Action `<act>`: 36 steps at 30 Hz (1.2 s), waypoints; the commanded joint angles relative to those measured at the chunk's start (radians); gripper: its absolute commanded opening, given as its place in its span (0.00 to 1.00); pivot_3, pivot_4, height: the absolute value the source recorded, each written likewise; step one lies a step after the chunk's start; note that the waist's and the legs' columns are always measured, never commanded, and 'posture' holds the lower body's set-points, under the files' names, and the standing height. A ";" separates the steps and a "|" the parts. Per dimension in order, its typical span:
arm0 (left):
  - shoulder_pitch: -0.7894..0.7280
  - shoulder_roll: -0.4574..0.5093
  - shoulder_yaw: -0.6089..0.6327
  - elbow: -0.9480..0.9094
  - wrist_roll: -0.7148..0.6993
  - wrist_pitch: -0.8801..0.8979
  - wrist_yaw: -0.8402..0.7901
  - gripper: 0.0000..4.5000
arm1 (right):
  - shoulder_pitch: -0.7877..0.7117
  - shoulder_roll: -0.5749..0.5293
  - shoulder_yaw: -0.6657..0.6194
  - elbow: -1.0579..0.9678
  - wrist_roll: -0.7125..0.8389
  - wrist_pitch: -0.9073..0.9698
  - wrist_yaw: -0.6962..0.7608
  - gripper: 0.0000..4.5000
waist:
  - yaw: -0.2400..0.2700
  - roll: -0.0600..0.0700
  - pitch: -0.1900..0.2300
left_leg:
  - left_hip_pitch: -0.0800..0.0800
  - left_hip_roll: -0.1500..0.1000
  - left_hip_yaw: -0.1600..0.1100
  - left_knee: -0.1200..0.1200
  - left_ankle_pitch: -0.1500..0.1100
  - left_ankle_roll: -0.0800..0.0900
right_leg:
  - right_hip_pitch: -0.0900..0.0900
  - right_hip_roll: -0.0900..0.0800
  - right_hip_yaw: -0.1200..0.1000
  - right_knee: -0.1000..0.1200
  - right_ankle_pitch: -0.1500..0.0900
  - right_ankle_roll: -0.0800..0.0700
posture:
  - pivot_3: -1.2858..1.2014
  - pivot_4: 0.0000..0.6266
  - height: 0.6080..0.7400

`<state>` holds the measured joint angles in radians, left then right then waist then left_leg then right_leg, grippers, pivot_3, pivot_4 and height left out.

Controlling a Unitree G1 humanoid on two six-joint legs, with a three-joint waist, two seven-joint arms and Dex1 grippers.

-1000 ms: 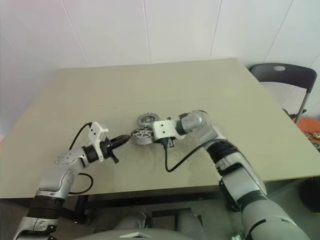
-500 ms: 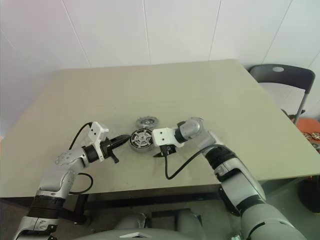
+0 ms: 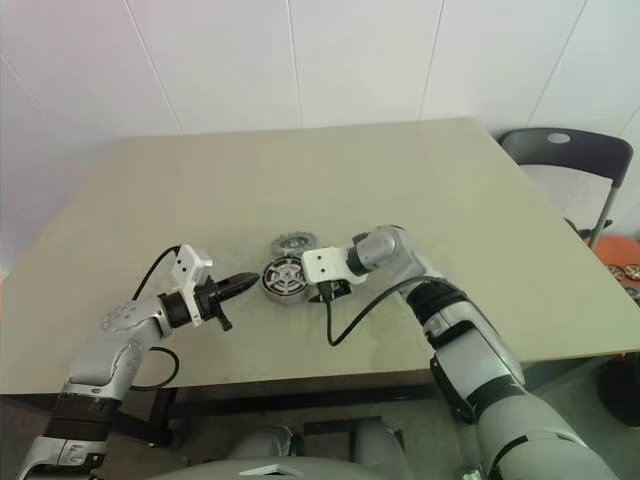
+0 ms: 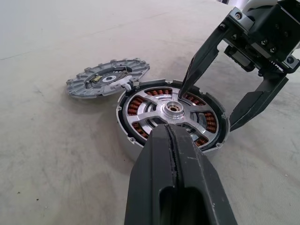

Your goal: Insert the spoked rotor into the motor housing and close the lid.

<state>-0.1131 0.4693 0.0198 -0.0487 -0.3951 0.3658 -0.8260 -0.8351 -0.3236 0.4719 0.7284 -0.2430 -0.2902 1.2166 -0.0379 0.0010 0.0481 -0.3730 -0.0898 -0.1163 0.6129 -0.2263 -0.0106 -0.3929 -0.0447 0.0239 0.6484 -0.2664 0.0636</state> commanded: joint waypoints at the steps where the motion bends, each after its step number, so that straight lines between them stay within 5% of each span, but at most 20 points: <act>1: -0.007 0.011 0.015 -0.033 -0.009 -0.005 -0.003 0.00 | -0.039 0.006 -0.026 -0.049 0.067 0.016 0.077 0.74 | 0.000 0.000 0.000 | 0.000 0.000 0.000 0.000 0.000 0.000 | 0.000 0.000 0.000 0.000 0.000 0.000 | 0.52 0.00 1.00; 5: -0.005 0.009 0.011 -0.028 -0.007 -0.007 -0.003 0.00 | -0.046 0.002 -0.041 -0.081 0.112 0.043 0.136 0.74 | -0.001 0.000 0.000 | -0.001 0.000 0.000 -0.001 0.000 0.000 | -0.001 0.000 0.000 0.000 0.001 0.002 | 0.52 0.00 1.00; 13: -0.004 0.003 0.002 -0.028 -0.005 -0.005 -0.001 0.00 | -0.099 0.022 -0.017 0.035 0.007 -0.028 -0.055 0.74 | -0.002 0.000 0.000 | 0.000 0.000 0.000 -0.001 0.000 0.000 | -0.001 0.000 0.000 0.000 0.000 0.000 | 0.52 0.00 1.00; 22: 0.003 0.002 0.000 -0.037 -0.006 0.000 0.004 0.00 | -0.111 0.035 0.016 0.141 -0.060 -0.069 -0.107 0.74 | -0.006 0.000 0.000 | 0.006 0.000 0.000 0.000 0.000 -0.002 | 0.005 0.000 0.000 0.001 -0.002 0.001 | 0.52 0.00 1.00; 36: 0.001 -0.001 -0.004 -0.038 -0.005 0.004 0.007 0.00 | -0.101 0.026 0.016 0.136 -0.036 -0.104 -0.037 0.74 | -0.005 0.001 0.000 | 0.015 0.001 0.000 -0.003 -0.002 -0.003 | 0.011 -0.001 0.000 -0.001 -0.003 0.000 | 0.52 0.00 1.00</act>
<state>-0.0989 0.4676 0.0134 -0.0555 -0.3953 0.3676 -0.8230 -0.9324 -0.2972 0.4837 0.8596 -0.2695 -0.3991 1.1763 -0.0431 0.0015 0.0484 -0.3585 -0.0889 -0.1161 0.6096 -0.2278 -0.0140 -0.3819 -0.0454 0.0242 0.6479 -0.2691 0.0641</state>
